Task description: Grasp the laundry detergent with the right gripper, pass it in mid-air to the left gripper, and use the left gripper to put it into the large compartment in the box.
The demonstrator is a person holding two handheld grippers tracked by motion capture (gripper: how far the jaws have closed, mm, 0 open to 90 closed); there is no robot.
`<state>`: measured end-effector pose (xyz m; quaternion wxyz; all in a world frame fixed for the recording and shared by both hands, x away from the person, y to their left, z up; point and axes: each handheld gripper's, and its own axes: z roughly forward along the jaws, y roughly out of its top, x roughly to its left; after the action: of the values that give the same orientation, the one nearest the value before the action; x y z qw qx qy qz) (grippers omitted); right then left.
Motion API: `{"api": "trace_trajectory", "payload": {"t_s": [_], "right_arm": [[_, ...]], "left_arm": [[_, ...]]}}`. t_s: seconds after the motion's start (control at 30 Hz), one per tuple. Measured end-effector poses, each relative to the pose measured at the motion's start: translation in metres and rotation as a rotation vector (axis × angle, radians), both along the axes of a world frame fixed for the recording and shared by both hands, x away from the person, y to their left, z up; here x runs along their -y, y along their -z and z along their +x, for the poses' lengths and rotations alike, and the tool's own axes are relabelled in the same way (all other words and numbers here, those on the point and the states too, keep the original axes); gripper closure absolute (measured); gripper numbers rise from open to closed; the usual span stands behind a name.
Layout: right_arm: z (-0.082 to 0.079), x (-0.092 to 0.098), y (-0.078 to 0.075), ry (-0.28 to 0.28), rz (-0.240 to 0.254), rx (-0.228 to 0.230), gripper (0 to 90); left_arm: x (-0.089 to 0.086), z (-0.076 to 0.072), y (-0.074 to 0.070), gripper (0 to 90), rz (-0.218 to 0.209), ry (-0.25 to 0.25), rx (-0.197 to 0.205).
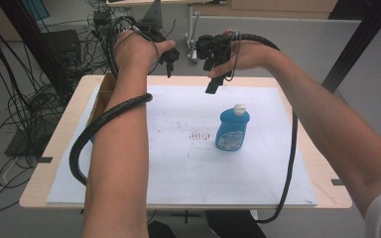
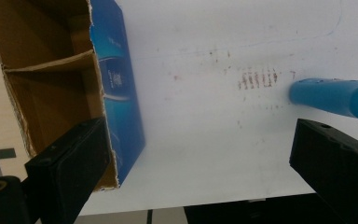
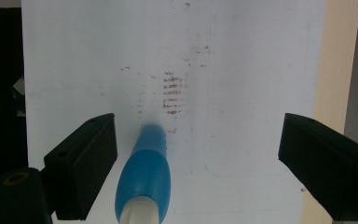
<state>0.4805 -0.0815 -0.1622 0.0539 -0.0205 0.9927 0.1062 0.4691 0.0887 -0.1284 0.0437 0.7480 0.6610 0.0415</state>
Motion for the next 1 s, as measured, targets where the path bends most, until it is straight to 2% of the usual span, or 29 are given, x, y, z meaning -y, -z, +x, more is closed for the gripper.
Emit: {"api": "trace_trajectory", "payload": {"t_s": [0.43, 0.57, 0.7, 1.0], "right_arm": [[-0.003, 0.013, -0.002, 0.019, -0.006, 0.007, 10.9], [-0.004, 0.023, -0.002, 0.035, 0.009, -0.002, 11.0], [-0.003, 0.042, -0.001, 0.066, 0.007, 0.000, 10.9], [-0.005, 0.071, -0.003, 0.108, 0.026, -0.006, 10.9]], "left_arm": [[0.003, -0.003, -0.005, 5.4, -0.002, 0.004, 0.010], [0.004, -0.004, -0.005, 5.4, 0.001, 0.004, 0.012], [0.007, -0.004, -0.005, 5.4, 0.000, 0.008, 0.012], [0.013, -0.005, -0.007, 5.4, 0.000, 0.016, 0.015]]}}
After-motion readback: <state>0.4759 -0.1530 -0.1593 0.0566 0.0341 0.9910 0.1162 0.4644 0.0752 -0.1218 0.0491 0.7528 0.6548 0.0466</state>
